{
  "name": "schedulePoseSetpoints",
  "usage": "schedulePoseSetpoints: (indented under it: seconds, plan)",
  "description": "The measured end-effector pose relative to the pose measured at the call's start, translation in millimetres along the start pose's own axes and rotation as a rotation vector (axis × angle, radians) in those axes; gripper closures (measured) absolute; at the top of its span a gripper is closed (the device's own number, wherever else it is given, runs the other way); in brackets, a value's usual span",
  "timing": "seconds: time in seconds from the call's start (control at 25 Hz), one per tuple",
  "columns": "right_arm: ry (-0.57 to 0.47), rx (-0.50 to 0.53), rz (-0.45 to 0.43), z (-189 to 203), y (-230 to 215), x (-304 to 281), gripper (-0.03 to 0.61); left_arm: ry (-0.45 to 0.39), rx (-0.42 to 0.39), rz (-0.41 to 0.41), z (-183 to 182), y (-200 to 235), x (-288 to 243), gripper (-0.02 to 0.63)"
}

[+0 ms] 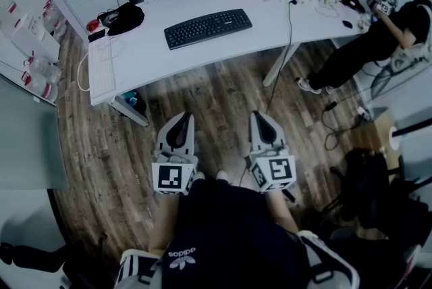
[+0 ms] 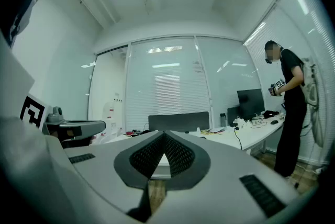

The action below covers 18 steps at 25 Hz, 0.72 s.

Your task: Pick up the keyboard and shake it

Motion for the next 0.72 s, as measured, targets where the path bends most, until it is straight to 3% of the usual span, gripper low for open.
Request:
schedulePoseSetpoints:
  seconds: [0.72]
  plan:
    - [-0.056, 0.038, -0.043, -11.1, -19.8, 24.6, 0.572, -0.033, -0.003, -0.018, -1.8, -31.6, 8.6, 0.594]
Point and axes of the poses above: the fingertips, and each gripper's own axes: x backward along the fingers, y to its left, z out of its underside, the point moved 3 cm from there along x, backward along the fingers, and after that the axes turned 14 degrees about -z, right-handed, at the moved point
